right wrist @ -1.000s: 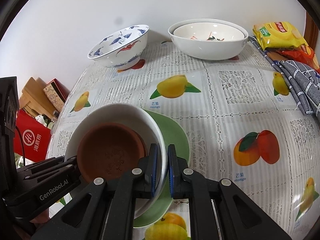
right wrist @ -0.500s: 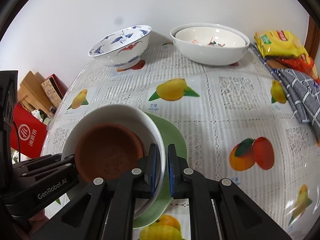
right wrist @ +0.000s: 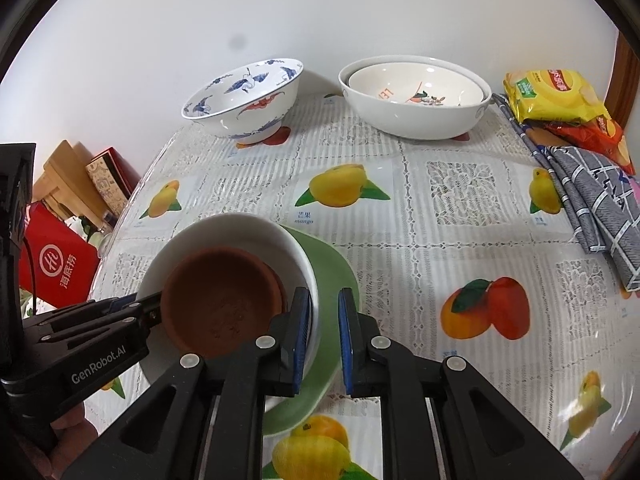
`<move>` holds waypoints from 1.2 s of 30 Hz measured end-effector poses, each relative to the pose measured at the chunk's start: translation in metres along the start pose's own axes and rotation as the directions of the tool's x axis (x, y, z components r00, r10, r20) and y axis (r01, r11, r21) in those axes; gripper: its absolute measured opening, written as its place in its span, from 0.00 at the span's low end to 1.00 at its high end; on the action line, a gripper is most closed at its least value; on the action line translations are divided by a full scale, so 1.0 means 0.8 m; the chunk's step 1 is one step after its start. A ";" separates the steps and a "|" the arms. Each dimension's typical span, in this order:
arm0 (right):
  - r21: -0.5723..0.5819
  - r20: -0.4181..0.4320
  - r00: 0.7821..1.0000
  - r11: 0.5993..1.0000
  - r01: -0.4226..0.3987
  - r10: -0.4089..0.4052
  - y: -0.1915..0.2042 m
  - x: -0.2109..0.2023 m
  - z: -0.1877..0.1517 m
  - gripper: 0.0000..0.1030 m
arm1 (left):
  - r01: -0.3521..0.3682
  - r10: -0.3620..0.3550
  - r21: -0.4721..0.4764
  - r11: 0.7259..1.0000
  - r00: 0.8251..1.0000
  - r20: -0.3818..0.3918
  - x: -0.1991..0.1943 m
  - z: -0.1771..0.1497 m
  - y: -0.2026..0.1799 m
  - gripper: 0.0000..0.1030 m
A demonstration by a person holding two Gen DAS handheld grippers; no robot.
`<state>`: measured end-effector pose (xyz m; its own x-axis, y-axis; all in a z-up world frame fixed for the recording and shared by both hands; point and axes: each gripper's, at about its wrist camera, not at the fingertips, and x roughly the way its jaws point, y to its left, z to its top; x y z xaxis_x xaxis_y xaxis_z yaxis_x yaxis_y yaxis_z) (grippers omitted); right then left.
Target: Organize plates and bowls
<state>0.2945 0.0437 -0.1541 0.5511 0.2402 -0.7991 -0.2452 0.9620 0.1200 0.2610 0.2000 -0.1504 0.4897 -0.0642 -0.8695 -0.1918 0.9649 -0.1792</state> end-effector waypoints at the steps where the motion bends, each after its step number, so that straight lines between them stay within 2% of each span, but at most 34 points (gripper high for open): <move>1: -0.001 0.003 1.000 1.000 0.001 -0.001 0.000 -0.003 0.000 0.15 | -0.003 0.003 0.000 1.000 1.000 0.004 -0.003 -0.001 0.000 0.19; 6: -0.007 0.016 1.000 1.000 0.006 -0.006 -0.002 -0.029 -0.007 0.16 | -0.013 0.013 -0.007 1.000 1.000 0.020 -0.026 -0.015 -0.001 0.22; 11: -0.005 0.032 0.999 0.999 0.036 -0.035 -0.009 -0.062 -0.024 0.23 | -0.023 0.022 0.015 1.000 0.998 0.059 -0.060 -0.035 -0.016 0.25; 18: 0.052 0.062 0.996 0.997 0.060 -0.063 -0.038 -0.126 -0.054 0.29 | -0.025 0.019 0.039 0.999 0.989 0.144 -0.122 -0.069 -0.051 0.40; 23: 0.067 0.099 0.989 0.992 0.106 -0.112 -0.056 -0.178 -0.078 0.31 | -0.047 0.030 0.072 0.996 0.974 0.225 -0.172 -0.103 -0.083 0.44; 25: 0.073 0.127 0.984 0.990 0.120 -0.128 -0.062 -0.203 -0.092 0.34 | -0.064 0.041 0.083 0.995 0.967 0.252 -0.188 -0.116 -0.095 0.48; 27: 0.073 0.142 0.981 0.989 0.127 -0.136 -0.067 -0.221 -0.102 0.35 | -0.072 0.043 0.097 0.993 0.961 0.274 -0.202 -0.129 -0.106 0.58; 30: 0.087 0.154 0.977 0.987 0.134 -0.146 -0.075 -0.246 -0.120 0.37 | -0.067 0.029 0.118 0.991 0.955 0.296 -0.220 -0.149 -0.122 0.60; 32: 0.103 0.170 0.974 0.985 0.136 -0.152 -0.081 -0.263 -0.133 0.46 | -0.066 0.024 0.126 0.990 0.952 0.304 -0.229 -0.163 -0.132 0.62; 34: 0.116 0.192 0.967 0.982 0.150 -0.170 -0.086 -0.281 -0.147 0.64 | -0.068 0.025 0.130 0.989 0.950 0.311 -0.235 -0.175 -0.140 0.64; 36: 0.124 0.209 0.958 0.977 0.174 -0.197 -0.089 -0.295 -0.161 0.74 | -0.068 0.025 0.126 0.990 0.948 0.316 -0.242 -0.188 -0.145 0.74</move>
<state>0.0793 -0.0985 -0.0498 0.7426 0.0672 -0.6663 -0.0448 0.9977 0.0508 0.0607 0.0622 -0.0304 0.7283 0.0438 -0.6838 -0.1162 0.9914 -0.0603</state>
